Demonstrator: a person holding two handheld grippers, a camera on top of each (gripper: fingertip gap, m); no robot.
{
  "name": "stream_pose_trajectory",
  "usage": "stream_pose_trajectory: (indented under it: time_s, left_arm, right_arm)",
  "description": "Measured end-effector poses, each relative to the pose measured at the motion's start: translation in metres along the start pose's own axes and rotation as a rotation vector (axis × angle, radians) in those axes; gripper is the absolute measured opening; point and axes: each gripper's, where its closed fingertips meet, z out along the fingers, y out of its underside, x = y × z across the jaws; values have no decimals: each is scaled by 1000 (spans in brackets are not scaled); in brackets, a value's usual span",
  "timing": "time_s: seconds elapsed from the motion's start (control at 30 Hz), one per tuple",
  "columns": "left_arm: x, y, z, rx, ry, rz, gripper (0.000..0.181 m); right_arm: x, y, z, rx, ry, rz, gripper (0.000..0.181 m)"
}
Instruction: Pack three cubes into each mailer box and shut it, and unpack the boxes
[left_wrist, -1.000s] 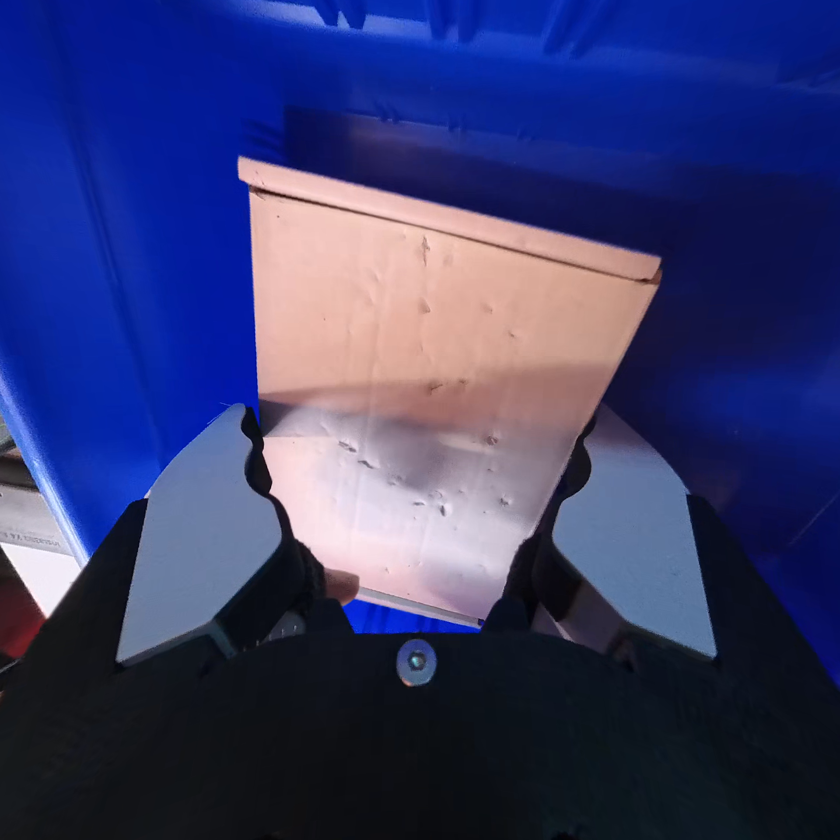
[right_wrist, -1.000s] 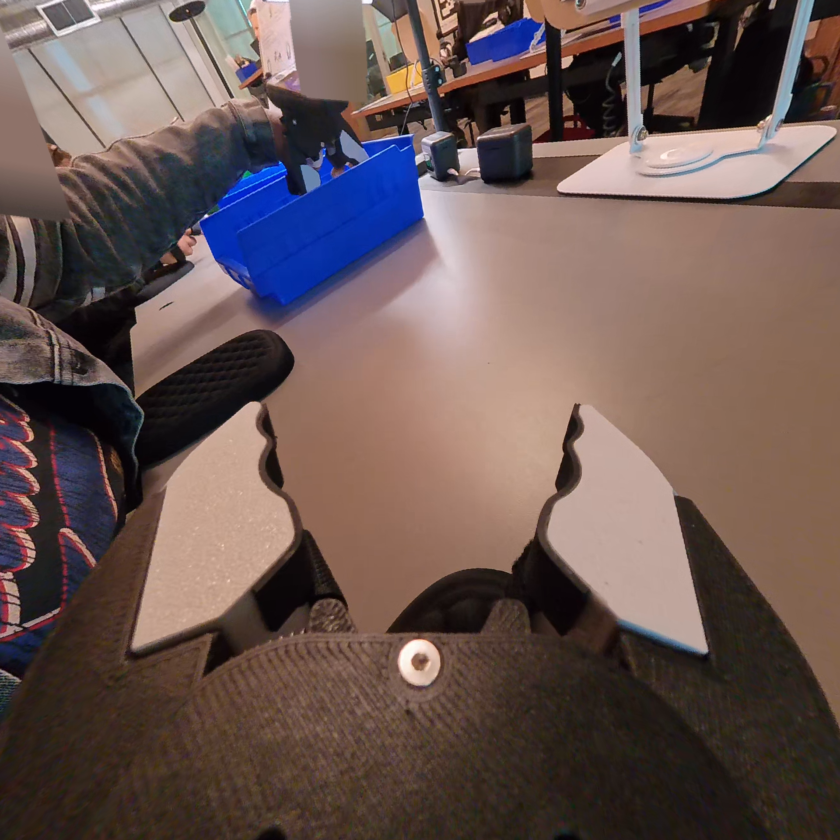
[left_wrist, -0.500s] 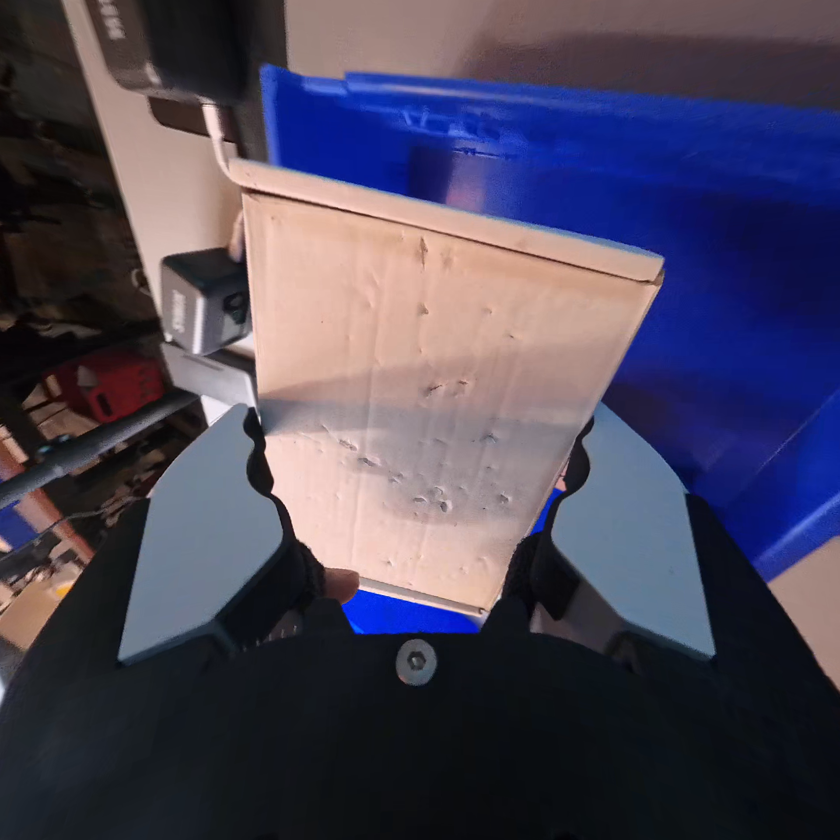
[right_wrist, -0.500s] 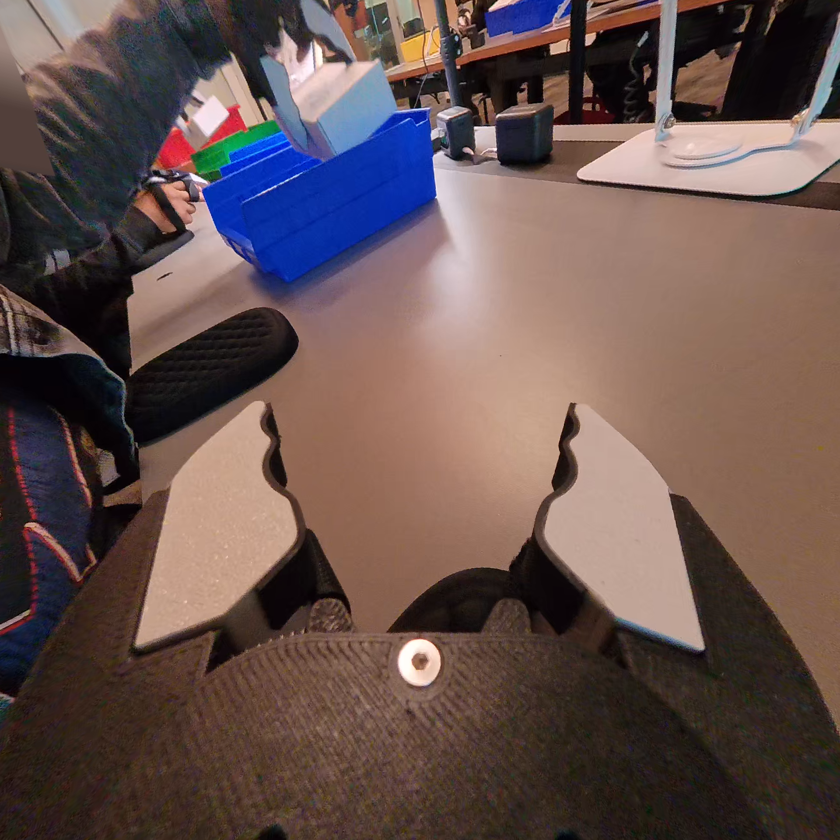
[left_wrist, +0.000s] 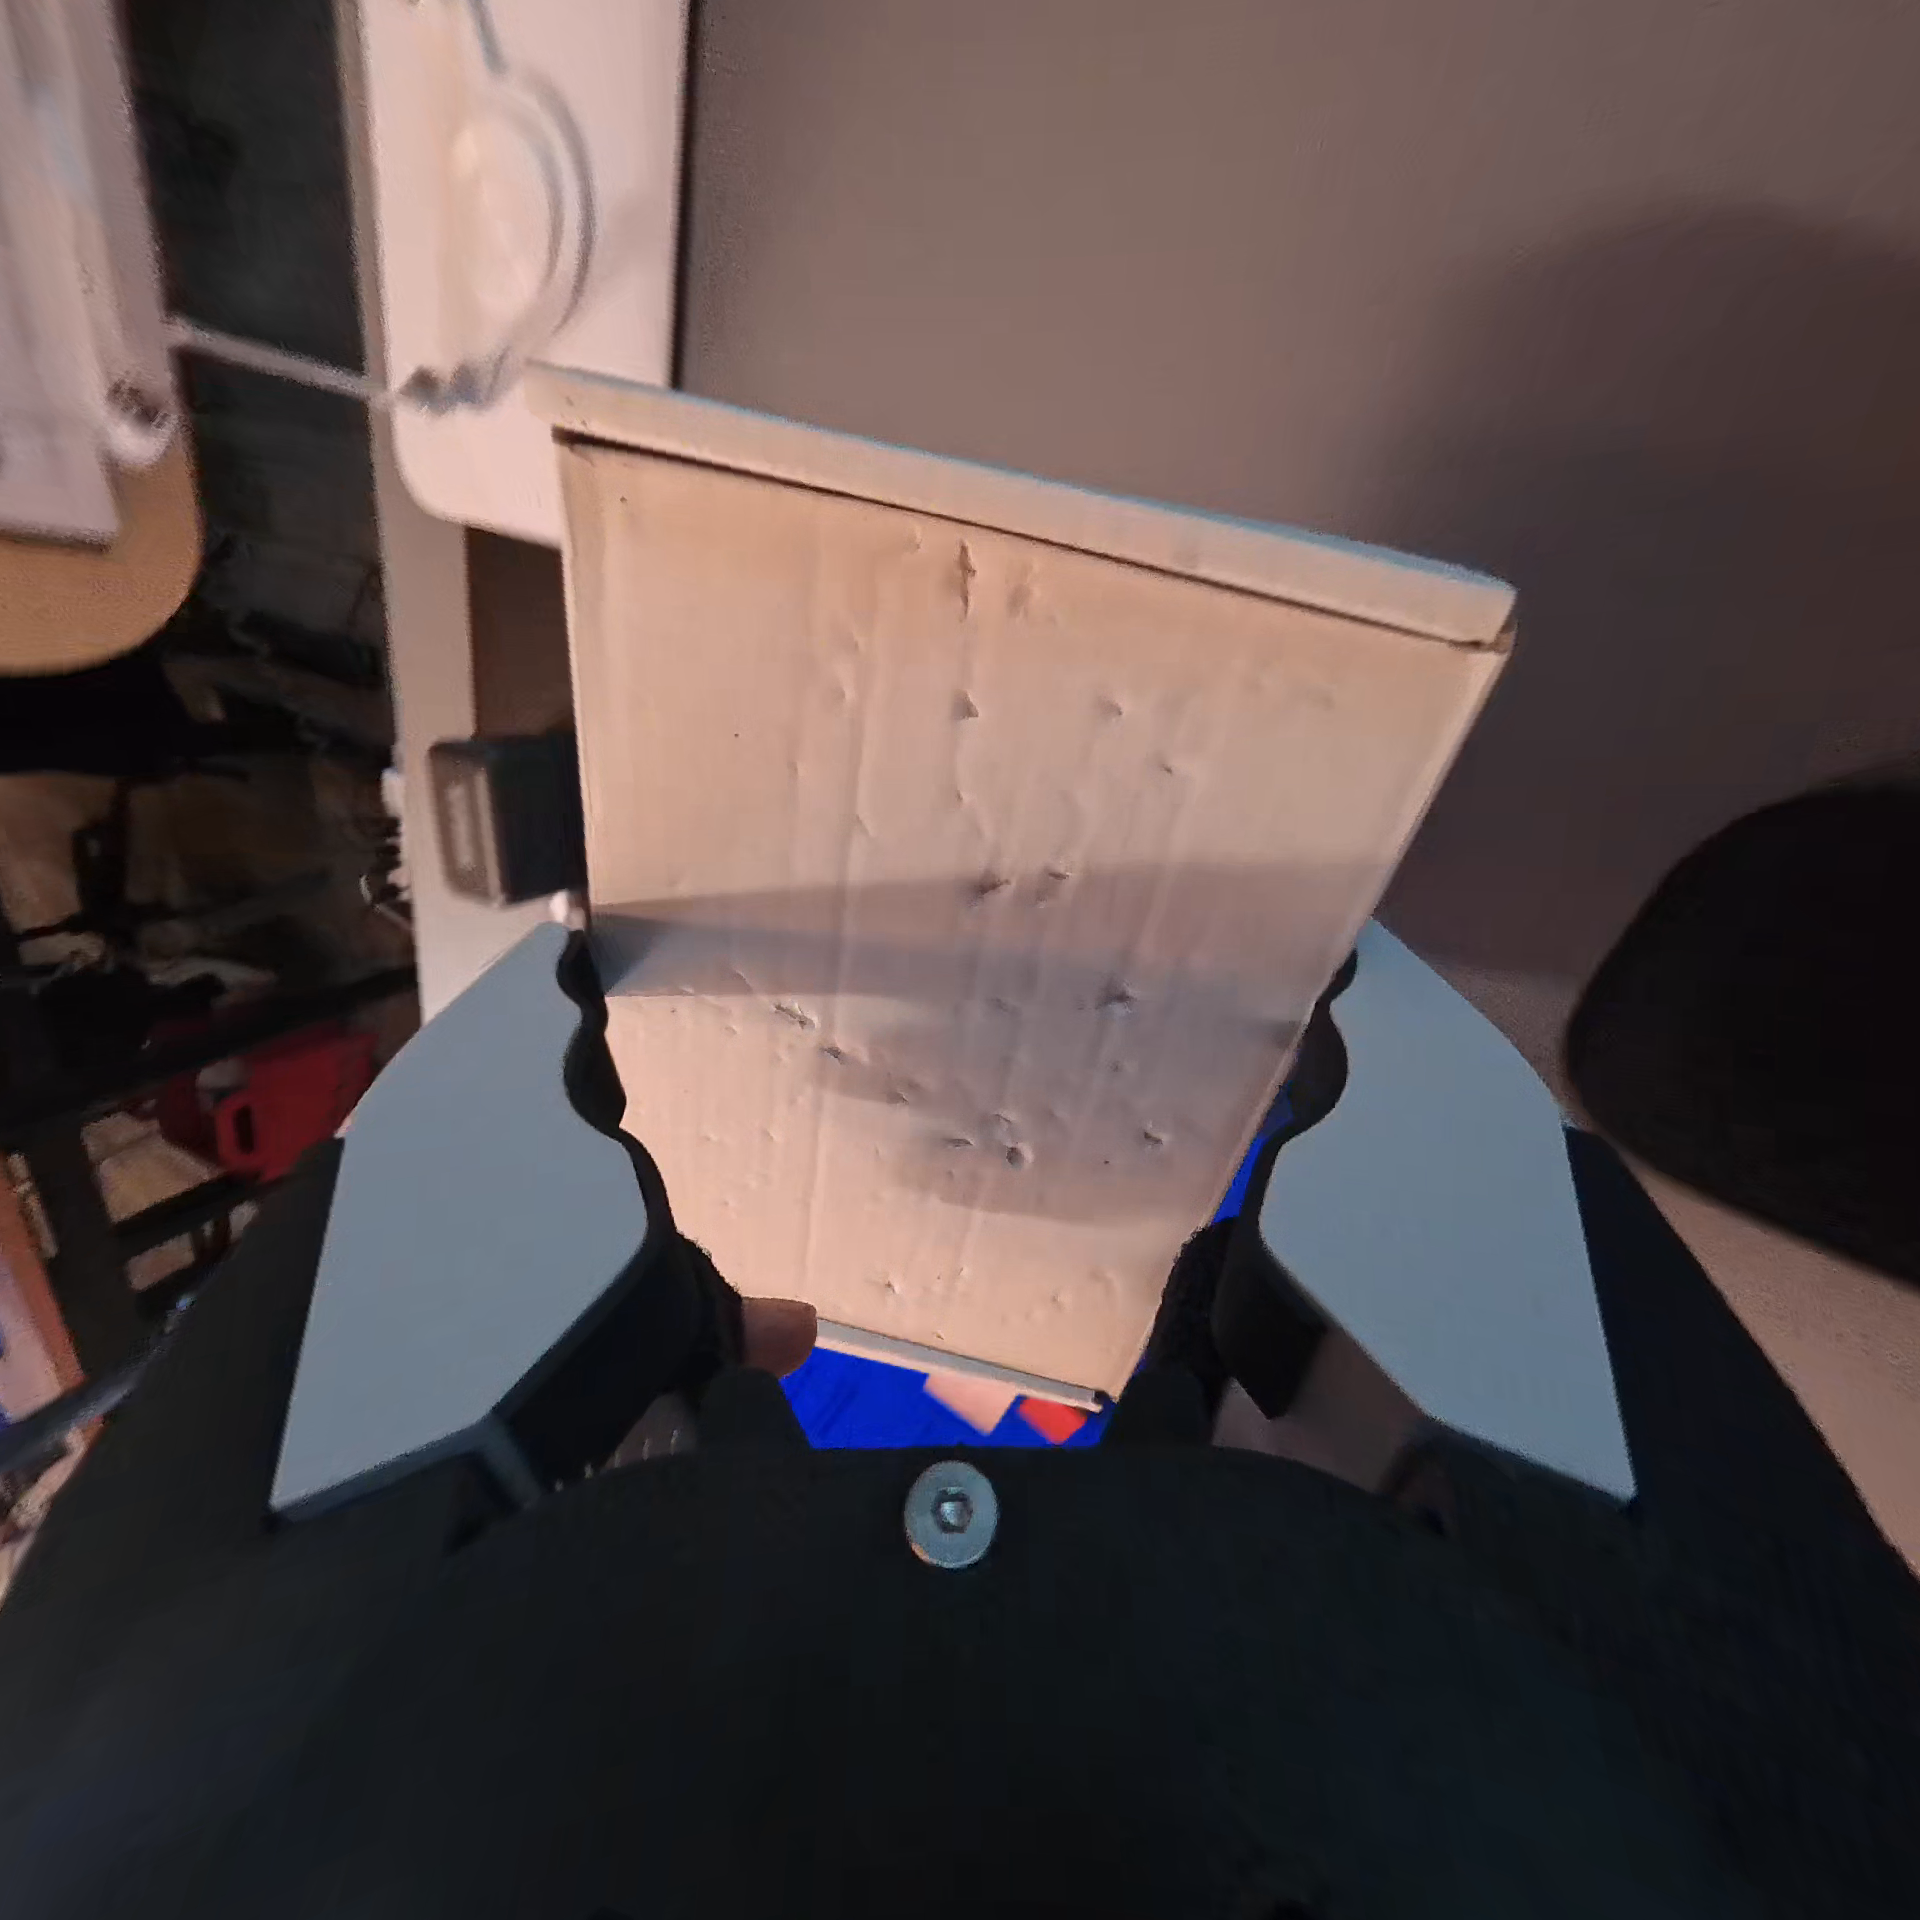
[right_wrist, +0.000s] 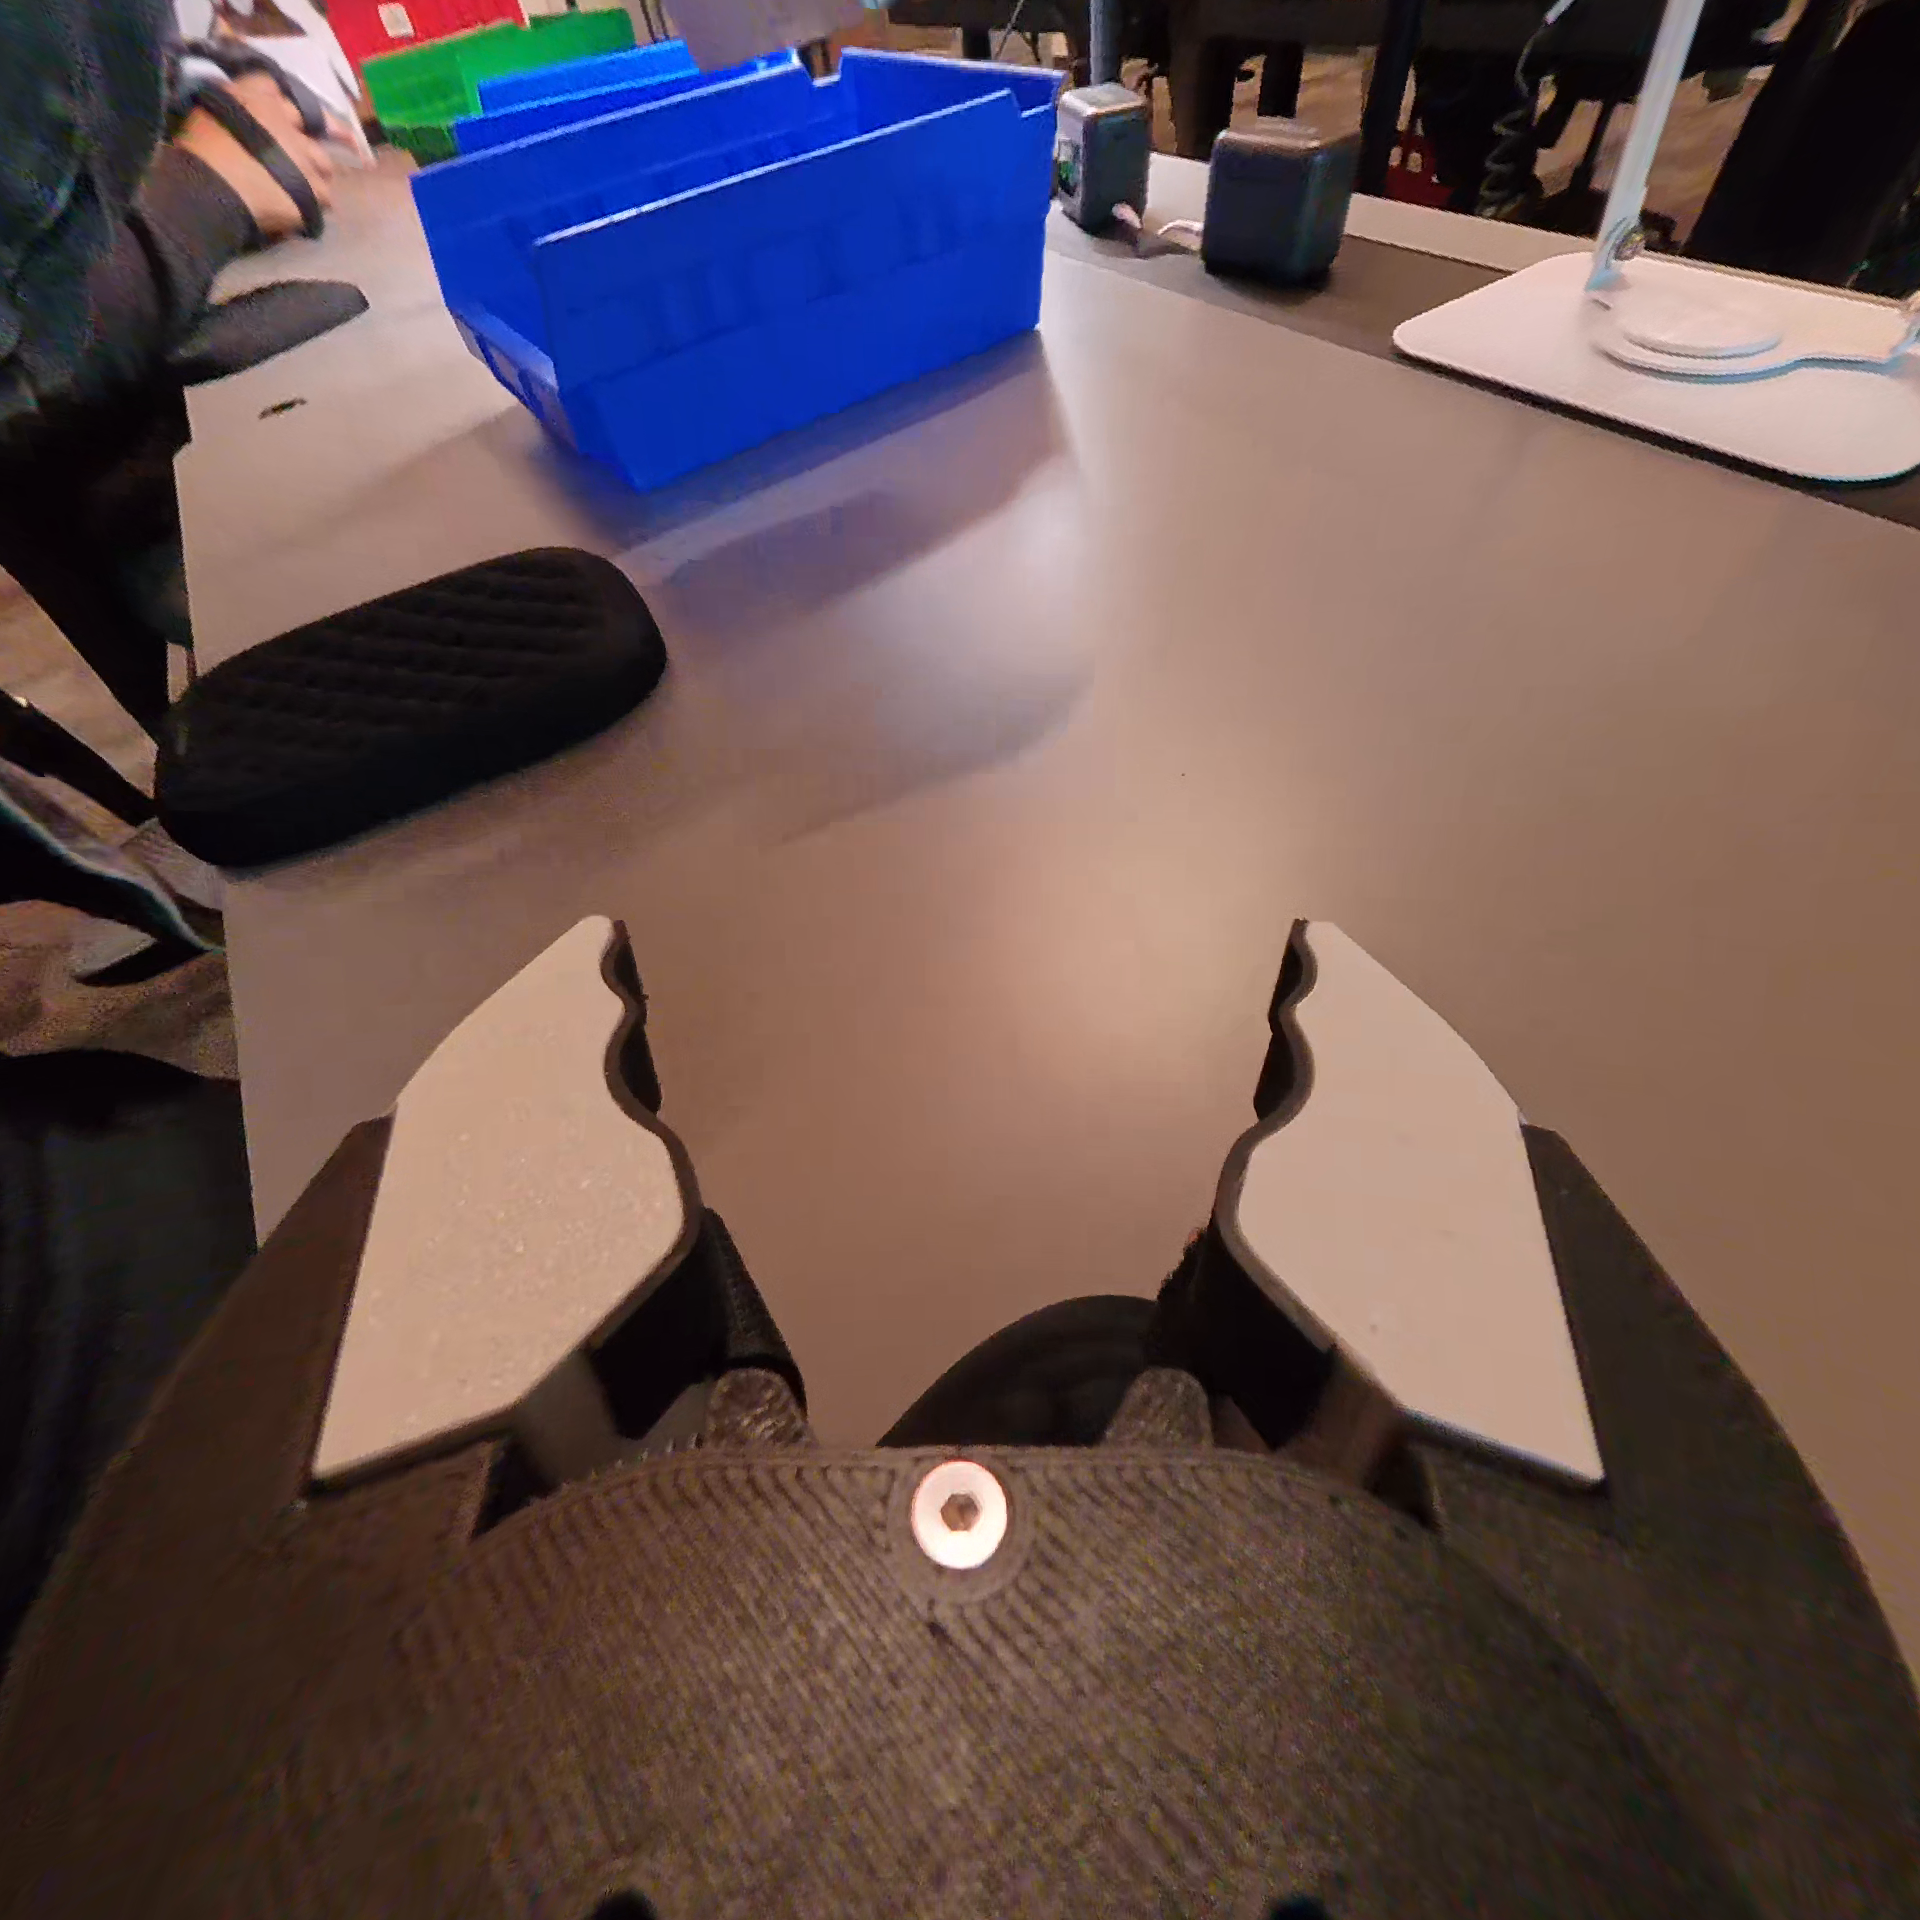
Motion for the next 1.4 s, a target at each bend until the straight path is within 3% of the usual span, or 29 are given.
stream_pose_trajectory:
  time_s: [0.17,0.33,0.6,0.8,0.87,1.03,1.17,1.2,1.3,1.4]
  left_arm:
    - [55,-62,38,15,72,37,127]
    - [103,-98,82,-23,153,51,127]
    - [141,-123,124,-77,212,50,127]
    - [150,-130,137,17,256,14,128]
    - [151,-134,132,83,276,-17,137]
    - [132,-127,77,445,166,-163,145]
    - [140,-85,40,685,146,-345,97]
    - [143,-73,42,702,147,-396,86]
    - [161,-42,69,609,186,-482,86]
    - [175,-37,86,580,189,-451,80]
  right_arm:
    - [1,1,1,-9,35,-34,115]
    - [7,0,-1,-1,85,-37,115]
    - [10,5,3,-40,100,-34,114]
    - [9,11,7,-88,90,-31,114]
    - [8,14,9,-108,89,-37,116]
    - [5,13,5,-163,79,-63,118]
    - [7,5,2,-290,135,-159,104]
    - [7,2,5,-298,134,-172,98]
    - [15,7,23,-339,108,-184,91]
    - [25,21,43,-373,81,-188,80]
